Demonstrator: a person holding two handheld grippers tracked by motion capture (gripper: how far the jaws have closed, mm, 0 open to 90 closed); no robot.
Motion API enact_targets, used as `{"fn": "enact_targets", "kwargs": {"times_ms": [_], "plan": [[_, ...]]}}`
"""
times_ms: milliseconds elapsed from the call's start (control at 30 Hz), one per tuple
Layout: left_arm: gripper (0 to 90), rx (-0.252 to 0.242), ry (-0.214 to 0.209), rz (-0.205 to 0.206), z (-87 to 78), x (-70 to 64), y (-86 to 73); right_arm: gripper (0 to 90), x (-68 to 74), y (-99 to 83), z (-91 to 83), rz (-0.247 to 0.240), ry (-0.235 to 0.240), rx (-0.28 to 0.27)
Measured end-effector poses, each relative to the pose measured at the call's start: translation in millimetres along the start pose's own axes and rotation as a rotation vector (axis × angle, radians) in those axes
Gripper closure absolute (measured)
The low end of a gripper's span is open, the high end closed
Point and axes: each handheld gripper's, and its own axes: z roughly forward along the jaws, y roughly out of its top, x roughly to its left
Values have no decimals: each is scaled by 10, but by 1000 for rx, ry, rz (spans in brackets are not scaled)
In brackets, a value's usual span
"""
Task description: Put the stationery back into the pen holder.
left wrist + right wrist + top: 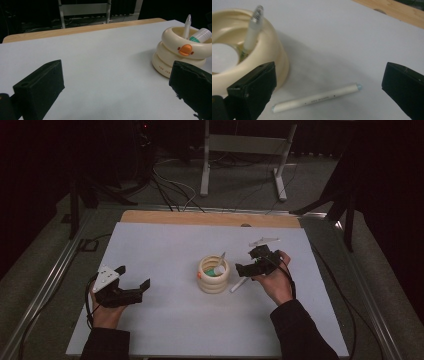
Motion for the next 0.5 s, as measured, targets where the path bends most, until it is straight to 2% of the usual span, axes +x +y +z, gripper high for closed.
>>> {"fn": "enact_targets", "kwargs": {"times_ms": [500], "plan": [[2,-1,0,0,-4,0,2,1,39,-159,183,41,-34,50]]}}
